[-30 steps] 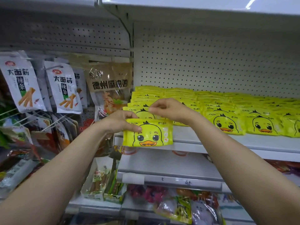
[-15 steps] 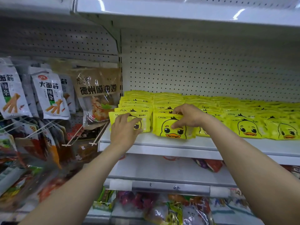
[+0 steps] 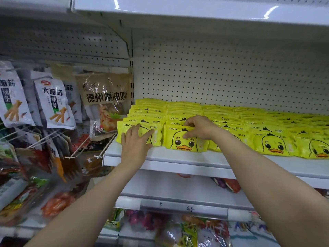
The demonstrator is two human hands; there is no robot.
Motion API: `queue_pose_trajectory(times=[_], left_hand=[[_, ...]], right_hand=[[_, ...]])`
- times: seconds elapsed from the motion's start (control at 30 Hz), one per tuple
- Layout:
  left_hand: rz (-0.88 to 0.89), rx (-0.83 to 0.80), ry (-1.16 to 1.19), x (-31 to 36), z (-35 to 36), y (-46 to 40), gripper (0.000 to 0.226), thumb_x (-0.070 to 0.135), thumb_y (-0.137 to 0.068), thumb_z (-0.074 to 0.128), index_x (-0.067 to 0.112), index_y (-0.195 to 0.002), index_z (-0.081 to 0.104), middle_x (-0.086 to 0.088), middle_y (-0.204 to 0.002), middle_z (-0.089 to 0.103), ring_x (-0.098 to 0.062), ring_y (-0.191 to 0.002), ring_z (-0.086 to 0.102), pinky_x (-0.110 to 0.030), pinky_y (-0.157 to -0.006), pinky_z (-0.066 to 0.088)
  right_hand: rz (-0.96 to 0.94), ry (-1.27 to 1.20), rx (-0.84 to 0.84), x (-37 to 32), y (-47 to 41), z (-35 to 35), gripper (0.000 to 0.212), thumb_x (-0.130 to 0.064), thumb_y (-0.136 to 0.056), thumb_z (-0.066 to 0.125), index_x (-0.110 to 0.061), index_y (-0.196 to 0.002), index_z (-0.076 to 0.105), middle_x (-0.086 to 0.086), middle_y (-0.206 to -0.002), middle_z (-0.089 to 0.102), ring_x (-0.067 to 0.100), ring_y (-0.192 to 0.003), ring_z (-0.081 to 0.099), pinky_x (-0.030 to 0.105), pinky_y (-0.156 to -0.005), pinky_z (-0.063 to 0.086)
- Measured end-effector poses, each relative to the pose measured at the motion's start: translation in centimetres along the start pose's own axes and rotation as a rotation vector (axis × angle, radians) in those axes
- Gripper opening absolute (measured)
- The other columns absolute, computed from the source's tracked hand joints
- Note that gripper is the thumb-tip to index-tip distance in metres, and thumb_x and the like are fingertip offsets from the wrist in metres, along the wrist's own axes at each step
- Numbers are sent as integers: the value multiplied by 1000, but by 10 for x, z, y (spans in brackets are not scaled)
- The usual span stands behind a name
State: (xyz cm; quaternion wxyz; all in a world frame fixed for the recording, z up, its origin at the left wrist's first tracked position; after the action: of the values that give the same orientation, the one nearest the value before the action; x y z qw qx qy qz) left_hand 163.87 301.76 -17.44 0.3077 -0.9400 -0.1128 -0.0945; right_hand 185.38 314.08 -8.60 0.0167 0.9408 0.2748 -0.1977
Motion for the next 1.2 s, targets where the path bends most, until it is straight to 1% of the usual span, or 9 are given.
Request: queue_pose_trajectory(times=[0.1,0.17,0.33,0.5,0.6,0.73,0.97,1.07,1.2], left_hand=[[0,3,-12,-1,2,0,57,29,-76,79,35,-129,60,-18,-140,47,-39,-132,39,-62,-105,31],[-1,4,-28,0,2,1,57,30,-77,79,34,-130,59,-19,-141,46,-40,-132,39,-62,-106,31],[-19,2,-54,3,1,4,56,29,-79,77,31,-132,58,-20,-143,44,-40,-133,38,-62,-106,31],[-60,-46,-65,9,-3,6,55,32,-83,72,28,-135,54,-22,-145,41,-41,-134,36,-58,-107,32],[-113,-66,-34,12,-14,8,60,34,-84,71,27,-139,50,-21,-146,40,-40,-134,37,-54,-109,30],[-184,-65,10,3,-49,9,65,36,-83,72,25,-141,47,-19,-143,43,-37,-131,39,-48,-107,35],[-243,1,13,-62,-135,19,58,32,-82,70,13,-133,51,-19,-124,54,-40,-116,49,-45,-94,45],[-235,28,-22,-92,-174,35,48,41,-90,60,16,-130,53,-17,-128,54,-36,-121,47,-44,-95,43],[-209,30,-69,-140,-220,59,55,46,-89,58,22,-138,48,-12,-133,52,-32,-124,48,-48,-96,47]], right_hand=[[-28,90,30,-1,-2,1,59,-37,-72,85,-24,-125,63,-4,-127,62,17,-121,55,30,-97,47],[-58,156,61,-2,-3,2,59,-40,-70,85,-27,-123,62,-4,-122,63,17,-119,55,35,-94,50],[-101,314,106,-8,0,4,65,-41,-75,80,-30,-133,53,1,-126,55,22,-126,42,34,-82,44],[-102,441,111,-17,1,6,60,-34,-79,75,-24,-134,52,4,-128,54,24,-125,42,35,-79,46],[-101,504,103,-29,0,2,57,-30,-80,72,-21,-133,54,6,-129,53,26,-127,41,38,-83,48],[-167,432,98,-59,1,-4,53,-38,-85,69,-19,-133,55,10,-133,50,30,-130,39,41,-94,46],[-368,231,159,-155,25,9,51,-51,-88,63,-24,-131,57,8,-135,55,30,-128,47,37,-100,42],[-433,174,213,-204,42,22,49,-54,-88,61,-27,-129,56,5,-132,58,29,-124,50,37,-98,43],[-473,97,240,-264,70,44,53,-54,-87,61,-28,-132,52,4,-133,55,29,-127,45,38,-99,43]])
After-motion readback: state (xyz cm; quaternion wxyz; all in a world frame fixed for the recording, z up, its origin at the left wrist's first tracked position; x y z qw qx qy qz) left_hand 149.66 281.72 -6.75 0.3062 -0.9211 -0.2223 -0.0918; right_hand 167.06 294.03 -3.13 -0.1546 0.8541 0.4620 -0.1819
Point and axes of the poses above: each hand's wrist, its own y-axis away from the middle knuckle, its own z-axis out of the palm, x = y × z, the point moved 1 cm from there along -y, towards the middle knuckle
